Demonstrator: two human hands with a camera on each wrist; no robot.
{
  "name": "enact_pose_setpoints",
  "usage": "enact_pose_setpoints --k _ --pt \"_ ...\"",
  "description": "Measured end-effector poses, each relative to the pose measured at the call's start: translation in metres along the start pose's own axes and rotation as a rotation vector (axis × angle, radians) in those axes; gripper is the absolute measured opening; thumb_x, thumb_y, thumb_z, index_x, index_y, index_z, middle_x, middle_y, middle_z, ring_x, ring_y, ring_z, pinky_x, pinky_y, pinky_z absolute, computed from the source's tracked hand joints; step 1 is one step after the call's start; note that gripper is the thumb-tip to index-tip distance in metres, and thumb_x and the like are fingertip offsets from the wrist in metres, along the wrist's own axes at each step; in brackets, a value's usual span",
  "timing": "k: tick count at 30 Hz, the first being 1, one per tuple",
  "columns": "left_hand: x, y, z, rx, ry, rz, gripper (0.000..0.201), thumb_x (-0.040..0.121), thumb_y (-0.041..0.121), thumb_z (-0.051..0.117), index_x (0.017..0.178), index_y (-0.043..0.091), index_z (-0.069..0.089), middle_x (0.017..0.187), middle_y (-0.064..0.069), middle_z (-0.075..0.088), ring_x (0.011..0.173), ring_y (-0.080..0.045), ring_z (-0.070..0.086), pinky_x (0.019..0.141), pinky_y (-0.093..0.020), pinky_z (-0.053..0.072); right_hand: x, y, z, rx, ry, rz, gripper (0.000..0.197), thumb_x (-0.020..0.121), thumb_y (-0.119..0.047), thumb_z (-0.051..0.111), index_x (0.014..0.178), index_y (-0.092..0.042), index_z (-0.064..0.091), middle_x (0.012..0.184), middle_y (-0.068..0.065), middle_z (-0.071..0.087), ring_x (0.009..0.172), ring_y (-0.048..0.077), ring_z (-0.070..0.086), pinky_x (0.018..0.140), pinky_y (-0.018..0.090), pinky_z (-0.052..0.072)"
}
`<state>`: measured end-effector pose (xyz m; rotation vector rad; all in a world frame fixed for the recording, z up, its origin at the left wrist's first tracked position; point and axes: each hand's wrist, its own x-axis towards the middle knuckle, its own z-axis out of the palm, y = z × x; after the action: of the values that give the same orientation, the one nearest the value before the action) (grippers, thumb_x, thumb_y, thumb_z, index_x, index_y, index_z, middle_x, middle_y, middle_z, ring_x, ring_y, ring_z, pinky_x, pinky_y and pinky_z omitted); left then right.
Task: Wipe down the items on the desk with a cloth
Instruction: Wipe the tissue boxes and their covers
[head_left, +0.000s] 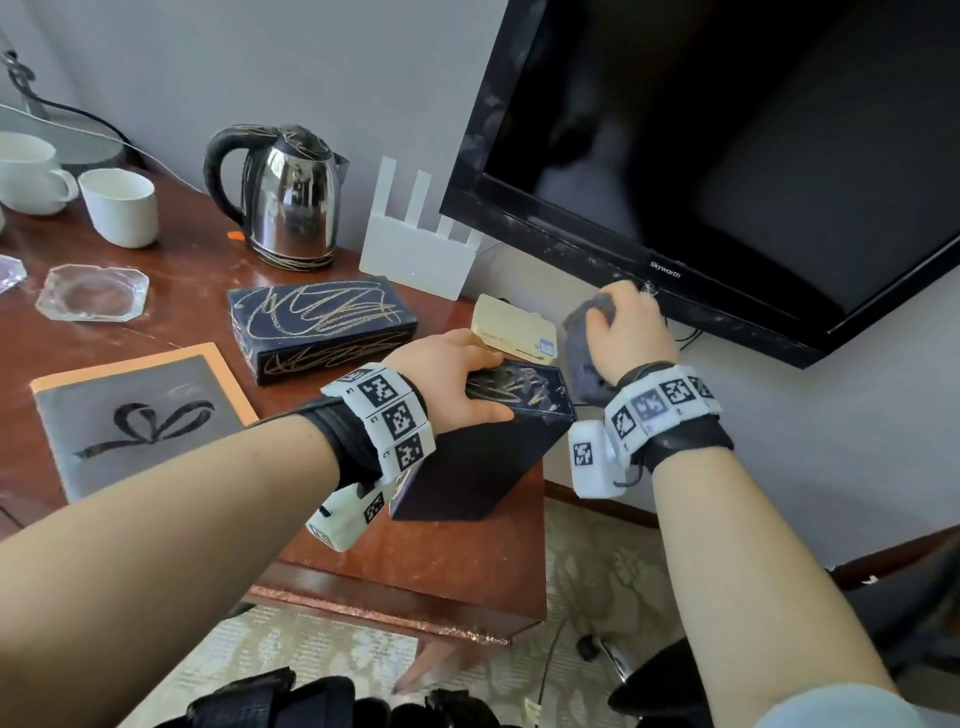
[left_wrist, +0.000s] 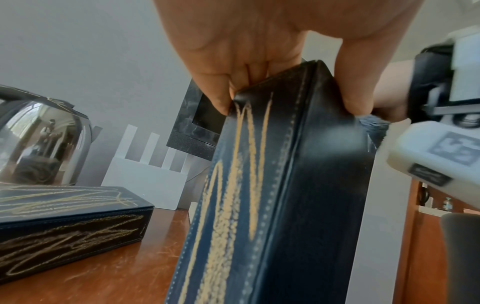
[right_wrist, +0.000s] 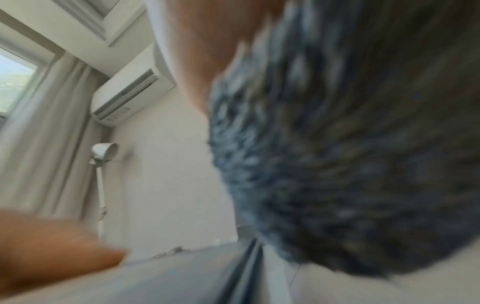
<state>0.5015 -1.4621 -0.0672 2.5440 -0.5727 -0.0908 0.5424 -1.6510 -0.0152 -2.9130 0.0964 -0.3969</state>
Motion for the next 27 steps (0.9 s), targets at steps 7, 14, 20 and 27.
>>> enact_pose_setpoints --k 7,14,20,27 --pt "0.001 0.0 0.002 -0.012 0.018 -0.011 0.068 0.082 0.055 0.057 0.14 0.023 0.041 0.14 0.006 0.04 0.125 -0.014 0.042 0.103 -0.028 0.034 -0.014 -0.016 0.035 -0.215 -0.08 -0.132 0.031 0.099 -0.031 0.034 0.124 -0.015 0.044 0.122 0.013 0.047 0.103 0.036 0.053 0.073 0.031 0.033" --pt "0.002 -0.001 0.004 -0.012 0.027 -0.002 0.068 0.083 0.056 0.056 0.14 0.023 0.04 0.14 0.006 0.039 0.126 -0.013 0.041 0.104 -0.028 0.034 -0.05 -0.003 0.016 -0.37 -0.144 -0.359 0.031 0.098 -0.034 0.036 0.123 -0.018 0.045 0.117 0.007 0.049 0.098 0.03 0.054 0.069 0.031 0.032" --pt "0.002 -0.002 0.003 -0.005 0.009 0.01 0.067 0.084 0.055 0.054 0.141 0.023 0.038 0.138 0.006 0.04 0.123 -0.014 0.042 0.102 -0.029 0.036 -0.035 0.018 -0.013 -0.136 -0.142 -0.176 0.032 0.098 -0.032 0.038 0.122 -0.015 0.049 0.116 0.009 0.051 0.095 0.026 0.053 0.075 0.03 0.037" --pt "0.003 -0.003 0.005 -0.018 0.033 0.007 0.068 0.082 0.055 0.056 0.14 0.021 0.041 0.136 0.005 0.042 0.122 -0.014 0.043 0.101 -0.027 0.034 -0.028 -0.015 0.027 -0.309 -0.149 -0.297 0.031 0.097 -0.033 0.038 0.12 -0.018 0.051 0.114 0.008 0.053 0.102 0.029 0.052 0.069 0.029 0.031"
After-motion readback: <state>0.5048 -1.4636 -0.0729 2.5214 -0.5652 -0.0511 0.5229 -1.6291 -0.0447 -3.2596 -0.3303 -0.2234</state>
